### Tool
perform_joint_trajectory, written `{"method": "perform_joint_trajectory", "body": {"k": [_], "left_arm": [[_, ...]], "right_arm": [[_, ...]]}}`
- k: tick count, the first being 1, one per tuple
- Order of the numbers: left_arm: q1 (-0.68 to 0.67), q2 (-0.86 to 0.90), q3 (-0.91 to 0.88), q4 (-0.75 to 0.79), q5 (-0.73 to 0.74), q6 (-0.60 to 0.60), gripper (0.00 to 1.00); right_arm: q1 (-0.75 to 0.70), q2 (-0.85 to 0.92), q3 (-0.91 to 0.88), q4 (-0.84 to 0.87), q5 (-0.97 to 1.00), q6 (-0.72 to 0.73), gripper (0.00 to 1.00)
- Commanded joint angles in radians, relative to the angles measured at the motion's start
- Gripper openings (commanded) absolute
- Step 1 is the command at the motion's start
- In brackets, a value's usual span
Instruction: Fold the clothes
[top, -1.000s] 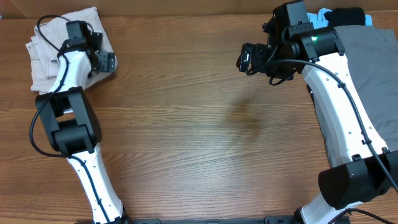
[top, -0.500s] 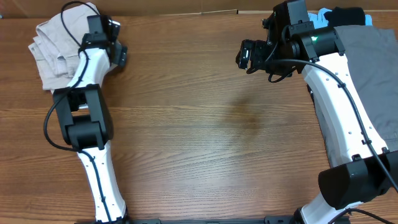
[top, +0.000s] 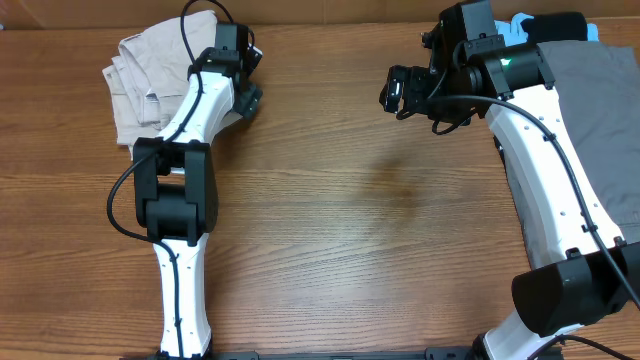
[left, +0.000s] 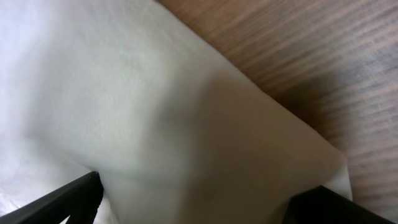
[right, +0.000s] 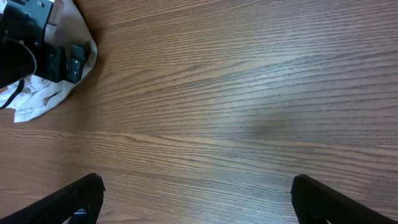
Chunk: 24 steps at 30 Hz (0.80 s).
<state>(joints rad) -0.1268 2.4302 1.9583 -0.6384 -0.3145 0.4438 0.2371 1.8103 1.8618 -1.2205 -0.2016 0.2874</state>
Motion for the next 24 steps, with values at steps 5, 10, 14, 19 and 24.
{"method": "perform_joint_trajectory", "body": {"k": [5,10,14,19,24], "left_arm": [[0.014,0.161,-0.105,-0.287,0.037,-0.275,1.00],[0.085,0.161,-0.105,-0.403,0.023,-0.438,1.00],[0.148,0.161,-0.105,-0.403,0.023,-0.458,1.00],[0.208,0.161,-0.105,-0.326,0.019,-0.405,1.00],[0.238,0.161,-0.105,-0.244,0.013,-0.329,1.00]], "right_arm": [[-0.002,-0.001,-0.004,0.004,0.011,-0.008,1.00],[-0.002,-0.001,-0.004,0.004,0.010,-0.026,1.00],[-0.002,-0.001,-0.004,0.003,0.010,-0.027,1.00],[-0.002,-0.001,-0.004,0.004,0.010,-0.026,1.00],[-0.002,-0.001,-0.004,0.003,0.010,-0.026,1.00]]}}
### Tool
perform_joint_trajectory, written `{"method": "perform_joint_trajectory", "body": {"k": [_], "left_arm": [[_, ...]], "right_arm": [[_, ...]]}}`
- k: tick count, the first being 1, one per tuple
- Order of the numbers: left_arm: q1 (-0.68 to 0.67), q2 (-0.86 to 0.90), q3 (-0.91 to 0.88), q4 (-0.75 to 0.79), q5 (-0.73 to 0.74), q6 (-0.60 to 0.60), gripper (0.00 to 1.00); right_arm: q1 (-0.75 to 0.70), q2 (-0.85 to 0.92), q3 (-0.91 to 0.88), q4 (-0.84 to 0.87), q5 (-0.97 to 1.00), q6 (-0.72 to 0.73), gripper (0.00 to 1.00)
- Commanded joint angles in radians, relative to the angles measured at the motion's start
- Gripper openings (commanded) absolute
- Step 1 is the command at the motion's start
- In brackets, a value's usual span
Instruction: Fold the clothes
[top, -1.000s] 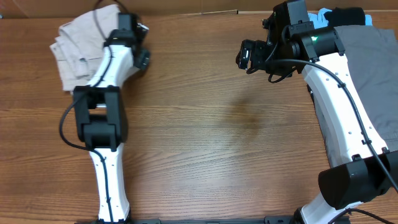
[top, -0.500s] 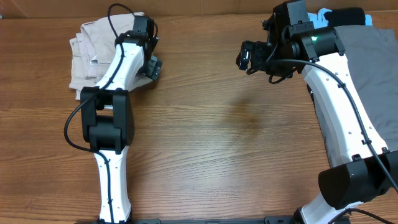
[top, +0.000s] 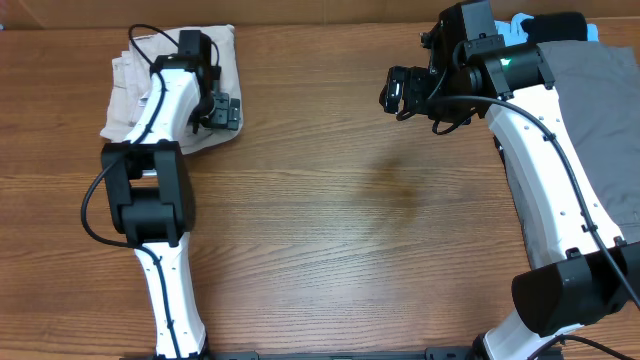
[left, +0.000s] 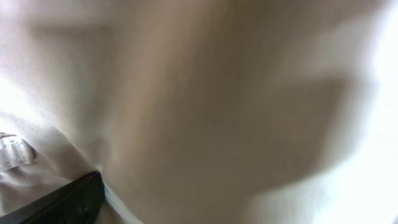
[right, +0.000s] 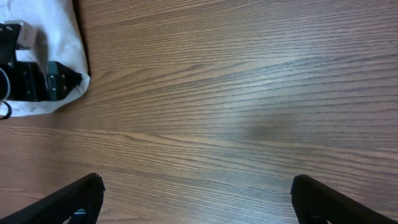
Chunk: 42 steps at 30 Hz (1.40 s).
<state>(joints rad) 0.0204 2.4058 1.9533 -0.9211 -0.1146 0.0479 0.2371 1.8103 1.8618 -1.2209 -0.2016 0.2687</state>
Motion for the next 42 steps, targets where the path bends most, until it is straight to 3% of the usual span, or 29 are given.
{"method": "perform_joint_trajectory", "body": {"k": [1,12,18,23,30,36,42], "left_arm": [[0.092,0.186,-0.100,0.051,-0.194,0.081,1.00],[0.092,0.186,-0.100,0.150,-0.263,0.238,1.00],[0.090,0.176,-0.069,0.134,-0.262,0.168,1.00],[0.084,0.119,0.025,0.010,-0.262,0.152,1.00],[0.055,-0.073,0.130,-0.145,-0.257,0.121,1.00],[0.022,-0.280,0.132,-0.156,-0.253,0.104,1.00],[0.013,-0.454,0.132,-0.156,-0.226,0.007,1.00]], "right_arm": [[-0.002,-0.001,-0.004,0.003,0.010,-0.008,1.00],[-0.002,-0.001,-0.004,0.003,0.010,-0.008,1.00],[-0.002,-0.001,-0.004,0.008,0.011,-0.008,1.00],[-0.002,-0.001,-0.004,0.023,0.010,-0.008,1.00],[-0.002,-0.001,-0.004,0.026,0.010,-0.012,1.00],[-0.002,-0.006,0.000,0.041,0.010,-0.012,1.00],[-0.002,-0.059,0.048,0.030,0.010,-0.012,1.00]]}}
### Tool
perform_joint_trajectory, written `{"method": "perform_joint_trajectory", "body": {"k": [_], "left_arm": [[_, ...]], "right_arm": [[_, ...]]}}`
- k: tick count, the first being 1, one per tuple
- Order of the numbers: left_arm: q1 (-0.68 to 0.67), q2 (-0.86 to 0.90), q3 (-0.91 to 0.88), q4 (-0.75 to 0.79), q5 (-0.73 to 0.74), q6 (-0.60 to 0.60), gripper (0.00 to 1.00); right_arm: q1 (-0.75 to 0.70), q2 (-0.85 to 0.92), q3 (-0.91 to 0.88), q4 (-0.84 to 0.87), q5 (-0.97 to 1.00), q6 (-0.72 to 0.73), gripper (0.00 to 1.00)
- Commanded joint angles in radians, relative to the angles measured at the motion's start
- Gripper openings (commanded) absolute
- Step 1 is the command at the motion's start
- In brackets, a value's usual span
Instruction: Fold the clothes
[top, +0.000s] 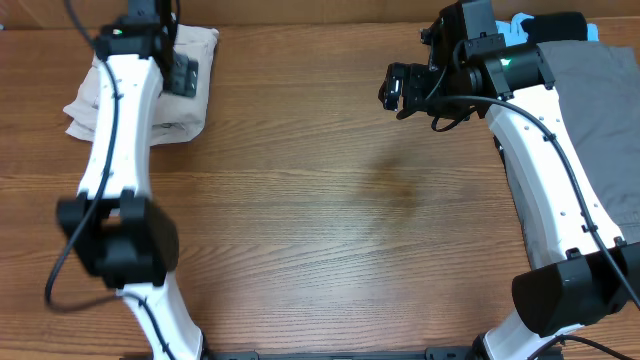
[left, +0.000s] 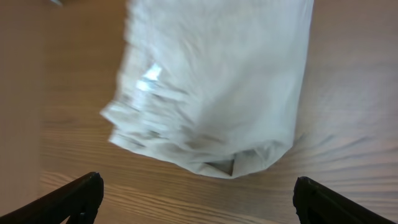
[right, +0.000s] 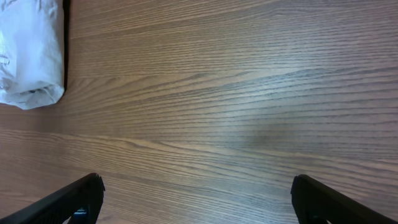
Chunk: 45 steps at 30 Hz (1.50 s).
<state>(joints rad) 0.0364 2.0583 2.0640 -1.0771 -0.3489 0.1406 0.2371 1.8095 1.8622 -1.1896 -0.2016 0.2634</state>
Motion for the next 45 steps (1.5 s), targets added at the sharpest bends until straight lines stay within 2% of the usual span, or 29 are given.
{"method": "perform_joint_trajectory", "body": {"k": [1,6,10,15,21,36,41,45], "left_arm": [[-0.004,-0.129,0.021,0.000,0.026,-0.094,1.00],[-0.004,-0.275,0.021,-0.027,0.069,-0.096,1.00],[-0.004,-0.385,0.021,-0.033,0.070,-0.096,1.00],[-0.004,-0.407,0.021,-0.034,0.069,-0.096,1.00],[-0.004,-0.394,0.019,-0.035,0.069,-0.096,1.00],[-0.004,-0.394,0.019,-0.035,0.069,-0.096,1.00],[-0.004,-0.394,0.019,-0.035,0.069,-0.096,1.00],[-0.004,-0.394,0.019,-0.035,0.069,-0.096,1.00]], "right_arm": [[-0.002,-0.075,0.063,-0.006,0.010,-0.006,1.00],[-0.002,-0.204,0.176,-0.075,0.013,-0.052,1.00],[-0.002,-0.356,0.284,-0.216,0.097,-0.058,1.00],[-0.002,-0.506,0.285,-0.246,0.142,-0.058,1.00],[-0.002,-0.614,0.285,-0.301,0.103,-0.054,1.00],[-0.002,-0.610,0.285,-0.409,0.091,-0.055,1.00],[-0.002,-0.583,0.282,-0.444,0.158,-0.055,1.00],[-0.017,-0.601,0.232,-0.383,0.245,-0.056,1.00]]}}
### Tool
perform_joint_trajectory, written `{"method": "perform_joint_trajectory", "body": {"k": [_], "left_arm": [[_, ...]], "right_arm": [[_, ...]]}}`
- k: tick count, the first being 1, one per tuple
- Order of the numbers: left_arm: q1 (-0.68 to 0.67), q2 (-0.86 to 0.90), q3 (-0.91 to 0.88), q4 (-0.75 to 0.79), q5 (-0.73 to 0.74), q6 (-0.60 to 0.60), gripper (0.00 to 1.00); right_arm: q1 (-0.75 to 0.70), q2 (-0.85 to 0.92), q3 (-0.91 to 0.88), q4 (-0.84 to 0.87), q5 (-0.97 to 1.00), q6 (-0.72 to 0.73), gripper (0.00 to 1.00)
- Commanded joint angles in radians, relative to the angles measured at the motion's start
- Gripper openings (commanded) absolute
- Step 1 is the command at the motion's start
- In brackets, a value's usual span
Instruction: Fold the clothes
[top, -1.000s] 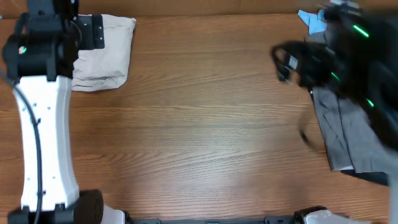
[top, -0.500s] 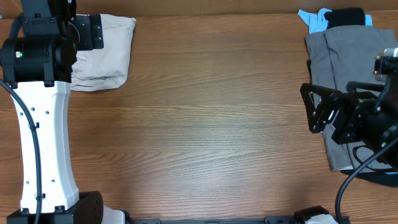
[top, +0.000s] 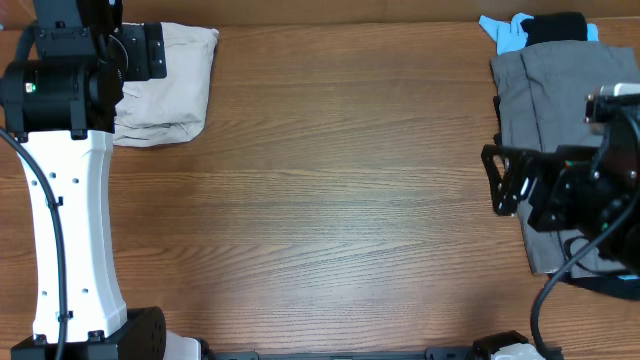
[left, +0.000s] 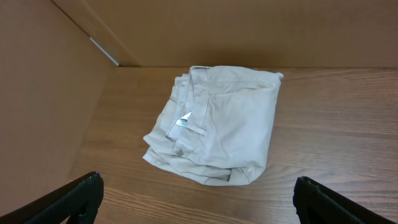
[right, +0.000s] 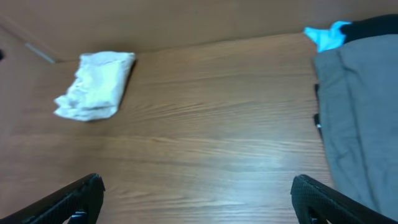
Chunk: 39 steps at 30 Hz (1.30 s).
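Observation:
A folded beige garment (top: 168, 85) lies at the table's back left, a white label showing on it in the left wrist view (left: 214, 127). It also shows small in the right wrist view (right: 96, 84). My left gripper (left: 198, 205) hangs well above and in front of it, open and empty. A grey garment (top: 560, 110) lies spread along the right side (right: 364, 118). My right gripper (right: 198, 202) is open and empty, held high at that garment's left edge (top: 510, 180).
A blue cloth (top: 505, 28) and a black one (top: 558, 24) lie bunched at the back right, behind the grey garment. A brown wall (left: 186, 31) borders the table at the back and left. The white left arm (top: 65, 200) stands along the left edge.
My left gripper has drawn back from the beige garment, which now shows whole. The right arm has left the back middle and now stands over the grey garment's left edge, further front.
My left gripper was open and low against the beige garment, cloth filling its view, and stayed so a moment later with the garment slightly further left. Then it was off the garment, which lay folded. Both grippers now stand high and apart.

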<state>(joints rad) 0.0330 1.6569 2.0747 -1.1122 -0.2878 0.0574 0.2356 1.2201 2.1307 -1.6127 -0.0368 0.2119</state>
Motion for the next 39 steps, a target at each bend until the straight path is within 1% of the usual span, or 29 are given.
{"method": "perform_joint_trajectory", "body": {"k": [1,3,5,10,12,13,18,20,26,27,28,33,39], "left_arm": [[-0.001,0.007,0.009,0.000,0.008,-0.013,1.00],[-0.001,0.007,0.009,0.000,0.008,-0.013,1.00],[-0.001,0.007,0.009,0.000,0.008,-0.013,1.00],[-0.001,0.007,0.009,0.000,0.008,-0.013,1.00],[-0.001,0.007,0.009,0.000,0.008,-0.013,1.00],[-0.001,0.007,0.009,0.001,0.008,-0.013,1.00],[-0.001,0.007,0.009,0.000,0.008,-0.013,1.00],[-0.001,0.007,0.009,0.000,0.008,-0.013,1.00],[-0.001,0.007,0.009,0.000,0.008,-0.013,1.00],[-0.001,0.007,0.009,0.000,0.008,-0.013,1.00],[-0.001,0.007,0.009,0.000,0.008,-0.013,1.00],[-0.001,0.007,0.009,0.000,0.008,-0.013,1.00],[-0.001,0.007,0.009,0.000,0.008,-0.013,1.00]], "right_arm": [[-0.025,-0.026,-0.063,0.069,0.090,-0.004,1.00],[-0.046,-0.072,-0.147,0.154,0.097,-0.011,1.00],[-0.066,-0.138,-0.268,0.258,0.096,-0.011,1.00],[-0.089,-0.335,-0.626,0.504,0.084,-0.011,1.00],[-0.102,-0.401,-0.743,0.586,0.071,-0.012,1.00],[-0.117,-0.451,-0.833,0.653,0.051,-0.017,1.00],[-0.187,-0.651,-1.189,0.917,-0.123,-0.142,1.00],[-0.206,-0.732,-1.325,0.997,-0.148,-0.136,1.00],[-0.217,-0.961,-1.712,1.252,-0.148,-0.130,1.00],[-0.217,-0.981,-1.747,1.273,-0.148,-0.130,1.00],[-0.217,-1.025,-1.820,1.313,-0.148,-0.130,1.00],[-0.217,-1.124,-1.964,1.386,-0.124,-0.079,1.00],[-0.217,-1.186,-2.061,1.425,-0.111,-0.031,1.00]]}}
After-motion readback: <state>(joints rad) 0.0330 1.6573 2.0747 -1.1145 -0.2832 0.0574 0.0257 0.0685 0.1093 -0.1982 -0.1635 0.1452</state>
